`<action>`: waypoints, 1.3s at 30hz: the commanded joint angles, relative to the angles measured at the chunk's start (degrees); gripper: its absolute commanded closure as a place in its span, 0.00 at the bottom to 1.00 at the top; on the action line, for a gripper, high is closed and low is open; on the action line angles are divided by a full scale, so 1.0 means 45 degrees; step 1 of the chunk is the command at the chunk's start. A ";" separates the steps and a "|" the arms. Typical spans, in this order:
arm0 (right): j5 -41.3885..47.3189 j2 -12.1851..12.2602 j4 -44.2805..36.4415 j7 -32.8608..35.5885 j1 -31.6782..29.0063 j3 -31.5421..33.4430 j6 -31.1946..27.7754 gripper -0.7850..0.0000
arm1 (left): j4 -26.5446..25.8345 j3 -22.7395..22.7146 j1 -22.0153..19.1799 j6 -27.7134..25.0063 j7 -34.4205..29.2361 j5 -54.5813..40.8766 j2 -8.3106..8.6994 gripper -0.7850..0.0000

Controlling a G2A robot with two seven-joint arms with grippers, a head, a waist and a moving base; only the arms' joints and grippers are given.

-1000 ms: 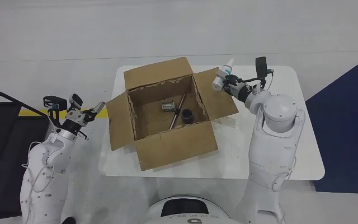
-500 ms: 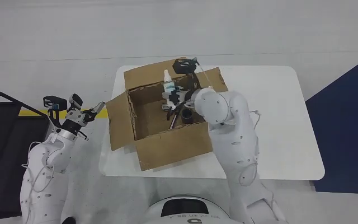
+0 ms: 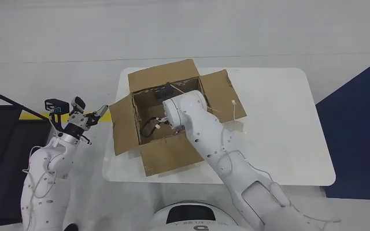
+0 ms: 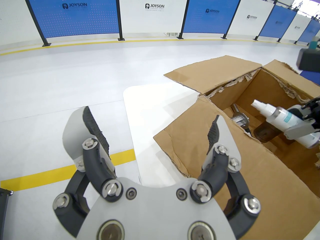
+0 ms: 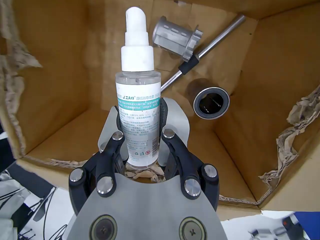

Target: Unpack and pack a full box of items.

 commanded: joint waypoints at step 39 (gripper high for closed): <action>0.5557 0.0883 -0.8175 -0.2225 -0.4274 1.0579 -0.0518 0.00 | 0.0000 0.0000 0.0000 0.0000 0.0000 0.0000 0.0000 0.00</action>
